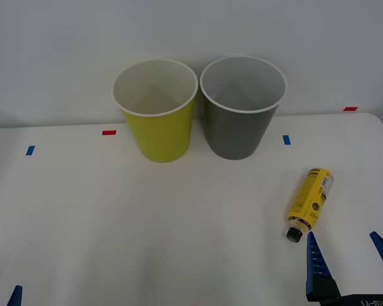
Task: Put cans in the gray bin and PET bottles in the light green bin.
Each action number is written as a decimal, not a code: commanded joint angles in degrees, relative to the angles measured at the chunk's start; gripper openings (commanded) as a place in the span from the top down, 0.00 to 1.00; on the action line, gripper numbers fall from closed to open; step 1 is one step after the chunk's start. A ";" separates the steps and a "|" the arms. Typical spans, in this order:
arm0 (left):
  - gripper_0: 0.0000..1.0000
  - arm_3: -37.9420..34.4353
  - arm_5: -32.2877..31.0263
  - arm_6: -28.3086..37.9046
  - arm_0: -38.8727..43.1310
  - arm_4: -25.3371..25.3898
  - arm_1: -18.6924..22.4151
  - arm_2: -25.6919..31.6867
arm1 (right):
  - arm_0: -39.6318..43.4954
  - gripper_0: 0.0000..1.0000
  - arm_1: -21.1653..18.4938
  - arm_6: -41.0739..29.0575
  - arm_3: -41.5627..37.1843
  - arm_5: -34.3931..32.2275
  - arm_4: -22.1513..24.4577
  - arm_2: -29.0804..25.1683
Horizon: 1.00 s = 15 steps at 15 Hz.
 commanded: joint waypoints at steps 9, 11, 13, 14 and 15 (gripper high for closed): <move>0.00 0.00 0.00 0.00 0.00 0.00 0.00 0.00 | 0.00 0.00 0.00 0.00 0.00 0.00 0.00 0.00; 0.00 0.00 0.00 0.00 0.00 0.00 0.00 0.00 | 0.00 0.00 0.00 0.00 0.00 0.00 0.00 0.00; 0.00 0.00 0.00 0.00 0.00 0.00 0.00 0.00 | 0.00 0.00 0.00 0.00 0.00 0.00 0.00 0.00; 0.00 0.00 0.00 0.00 0.00 0.00 0.00 0.00 | 0.00 0.00 0.00 0.00 0.00 0.00 0.00 0.00; 0.00 0.00 0.00 0.00 0.00 0.00 0.00 0.00 | 0.00 0.00 0.00 0.00 0.00 0.00 0.00 0.00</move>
